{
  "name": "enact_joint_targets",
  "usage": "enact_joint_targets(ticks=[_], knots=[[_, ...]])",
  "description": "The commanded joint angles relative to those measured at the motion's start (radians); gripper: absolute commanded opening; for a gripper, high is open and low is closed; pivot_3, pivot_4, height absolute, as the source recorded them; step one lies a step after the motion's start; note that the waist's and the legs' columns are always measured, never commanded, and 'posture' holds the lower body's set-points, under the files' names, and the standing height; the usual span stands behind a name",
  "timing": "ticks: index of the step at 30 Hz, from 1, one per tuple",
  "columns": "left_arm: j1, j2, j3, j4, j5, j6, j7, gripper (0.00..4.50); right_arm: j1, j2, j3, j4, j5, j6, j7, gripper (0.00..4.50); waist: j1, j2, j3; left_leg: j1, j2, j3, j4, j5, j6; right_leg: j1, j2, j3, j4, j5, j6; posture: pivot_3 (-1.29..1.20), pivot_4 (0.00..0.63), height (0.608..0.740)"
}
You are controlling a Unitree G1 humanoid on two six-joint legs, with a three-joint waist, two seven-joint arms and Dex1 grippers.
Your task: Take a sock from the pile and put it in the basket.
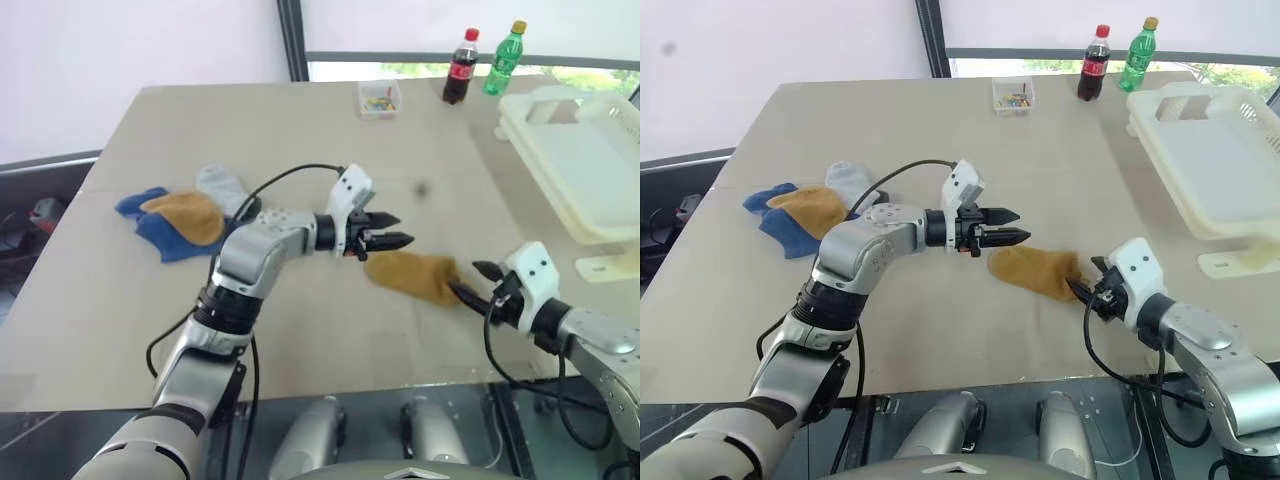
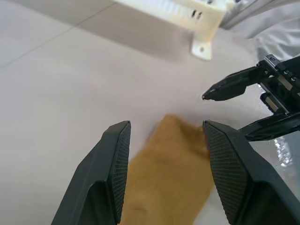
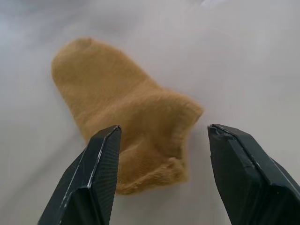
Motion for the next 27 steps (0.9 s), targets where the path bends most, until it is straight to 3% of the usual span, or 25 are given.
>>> enact_joint_targets(ticks=[1, 6, 9, 12, 13, 14, 21, 27], knots=[[0.046, 0.006, -0.058, 0.037, 0.087, -0.116, 0.014, 2.59, -0.031, 0.0, 0.028, 0.044, -0.018, 0.004, -0.004, 3.06, 0.001, 0.0, 0.0, 0.0, 0.0, 0.0, 0.0, 0.0, 0.0, 0.0, 0.0, 0.0, 0.0, 0.0, 0.0, 0.0, 0.15, 0.74], [0.08, -0.025, -0.119, 0.204, 0.199, -0.196, 0.047, 2.59, -0.099, 0.008, 0.071, 0.184, -0.076, -0.023, -0.01, 3.06, 0.005, 0.0, -0.001, 0.001, 0.0, -0.001, 0.001, 0.0, 0.0, 0.003, 0.0, -0.002, -0.001, 0.0, 0.0, 0.0, 0.15, 0.74], [0.091, -0.051, -0.104, 0.231, 0.204, -0.196, 0.058, 1.87, -0.119, 0.008, 0.101, 0.246, -0.109, -0.066, 0.002, 2.3, 0.004, 0.0, -0.003, 0.005, 0.0, -0.001, 0.0, 0.0, 0.0, 0.005, -0.001, -0.002, 0.0, 0.0, 0.0, 0.0, 0.15, 0.74], [0.128, -0.055, -0.036, 0.142, 0.147, -0.129, 0.063, 0.34, -0.14, -0.003, 0.124, 0.256, -0.111, -0.093, 0.042, 0.76, 0.0, 0.0, -0.003, 0.009, 0.0, -0.001, 0.0, 0.0, 0.0, 0.009, -0.001, -0.001, 0.0, 0.0, 0.0, 0.0, 0.15, 0.74], [0.148, -0.047, -0.013, 0.091, 0.126, -0.095, 0.064, 0.0, -0.145, -0.008, 0.13, 0.251, -0.108, -0.099, 0.057, 0.32, -0.003, 0.0, -0.003, 0.009, 0.0, -0.001, 0.0, 0.0, 0.0, 0.009, -0.001, -0.001, 0.0, 0.0, 0.0, 0.0, 0.15, 0.74], [0.17, -0.039, 0.01, 0.04, 0.105, -0.057, 0.068, 0.0, -0.149, -0.013, 0.134, 0.244, -0.104, -0.106, 0.073, 0.06, -0.004, 0.0, -0.003, 0.009, 0.0, -0.001, 0.0, 0.0, 0.0, 0.009, 0.0, -0.001, 0.0, 0.0, 0.0, 0.0, 0.15, 0.74], [0.383, 0.047, 0.169, -0.372, -0.017, 0.213, 0.171, 0.0, -0.232, -0.027, 0.228, 0.277, -0.139, -0.165, 0.174, 0.06, -0.031, 0.0, -0.003, 0.007, 0.001, 0.002, -0.002, 0.0, 0.0, 0.004, 0.0, 0.003, 0.001, 0.0, 0.0, 0.0, 0.15, 0.74], [0.431, 0.074, 0.163, -0.422, -0.005, 0.228, 0.233, 0.0, -0.28, -0.03, 0.296, 0.35, -0.201, -0.232, 0.227, 0.06, -0.015, 0.0, -0.003, 0.007, 0.001, 0.001, -0.002, 0.0, 0.0, 0.005, 0.0, 0.001, 0.001, 0.0, 0.0, 0.0, 0.15, 0.74]])
